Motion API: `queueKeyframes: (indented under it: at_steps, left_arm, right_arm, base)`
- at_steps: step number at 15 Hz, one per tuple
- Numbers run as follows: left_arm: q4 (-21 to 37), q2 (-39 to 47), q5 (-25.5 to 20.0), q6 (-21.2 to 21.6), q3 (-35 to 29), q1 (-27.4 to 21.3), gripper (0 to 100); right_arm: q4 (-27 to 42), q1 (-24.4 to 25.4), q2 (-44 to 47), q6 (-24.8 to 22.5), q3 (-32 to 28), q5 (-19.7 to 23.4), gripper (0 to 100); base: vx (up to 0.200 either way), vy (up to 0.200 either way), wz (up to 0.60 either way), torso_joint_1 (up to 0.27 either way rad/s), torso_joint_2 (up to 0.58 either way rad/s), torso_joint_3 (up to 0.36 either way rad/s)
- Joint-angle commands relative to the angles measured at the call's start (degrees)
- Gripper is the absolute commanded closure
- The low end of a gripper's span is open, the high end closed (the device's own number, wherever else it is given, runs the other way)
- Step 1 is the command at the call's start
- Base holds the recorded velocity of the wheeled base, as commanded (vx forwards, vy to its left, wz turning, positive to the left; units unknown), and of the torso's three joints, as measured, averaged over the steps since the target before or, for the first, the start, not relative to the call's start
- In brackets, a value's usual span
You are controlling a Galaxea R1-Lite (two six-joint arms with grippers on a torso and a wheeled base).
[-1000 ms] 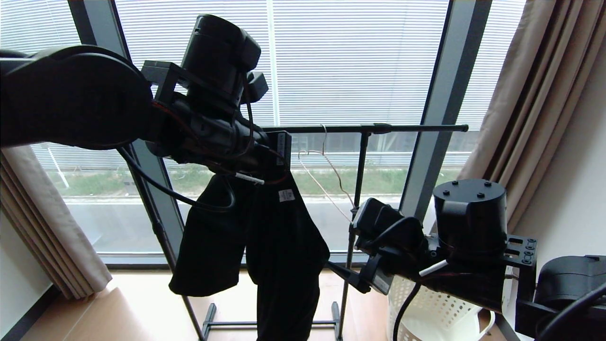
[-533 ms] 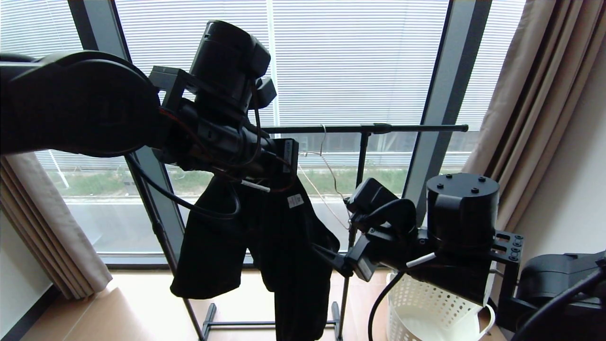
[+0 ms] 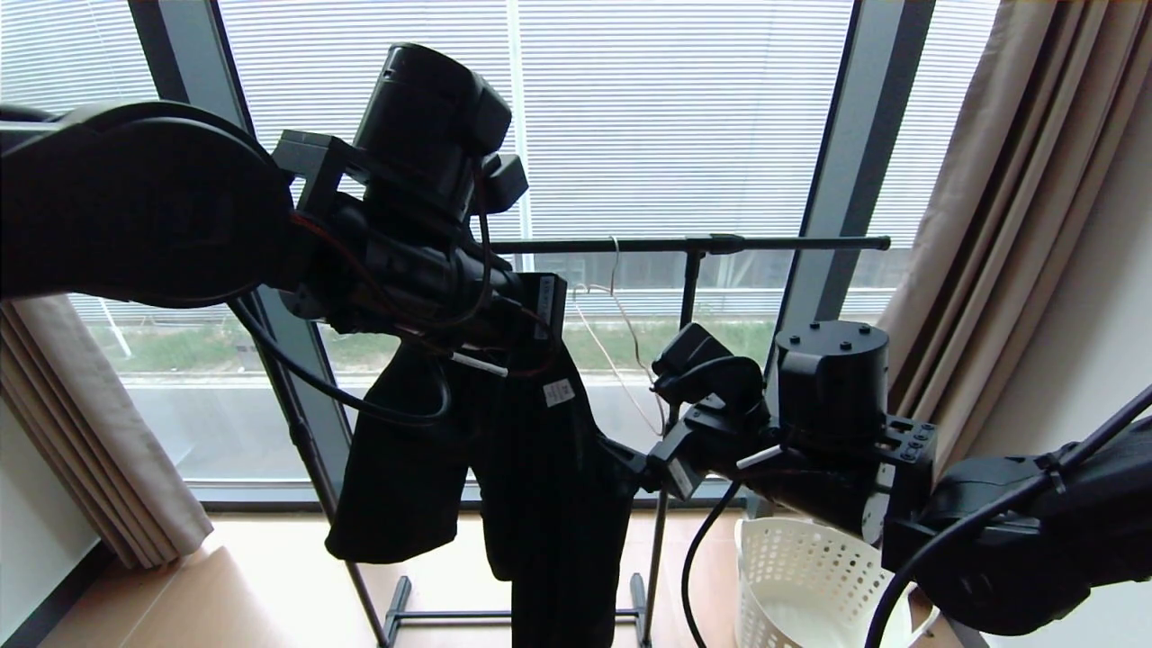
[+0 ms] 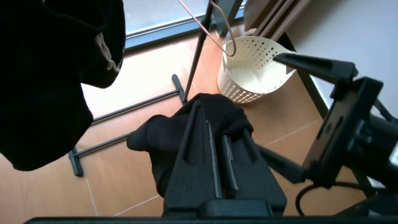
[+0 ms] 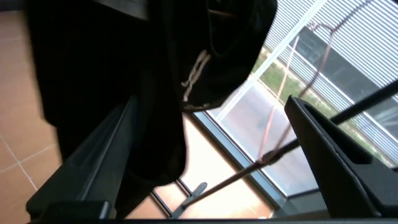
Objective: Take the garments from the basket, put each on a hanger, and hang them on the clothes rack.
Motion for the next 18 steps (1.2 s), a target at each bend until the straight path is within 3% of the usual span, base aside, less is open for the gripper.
queueKeyframes:
  at_steps: [1, 13, 18]
  left_arm:
    - [0.0, -0.2, -0.1, 0.4, 0.0, 0.0, 100]
    - [0.1, -1.0, -0.1, 1.9, 0.2, -1.1, 100]
    - [0.3, -1.4, -0.3, 1.9, 0.7, -1.4, 100]
  right_arm:
    - [-0.1, 0.1, 1.1, -0.1, 0.2, -0.1, 0]
    - [-0.3, 1.0, 5.5, 0.1, -2.3, -0.3, 0]
    - [-0.3, 1.0, 7.4, 2.2, -4.6, -2.0, 0]
  base:
    - [0.000, 0.000, 0.00, 0.000, 0.00, 0.000]
    - [0.000, 0.000, 0.00, 0.000, 0.00, 0.000]
    - [0.000, 0.000, 0.00, 0.000, 0.00, 0.000]
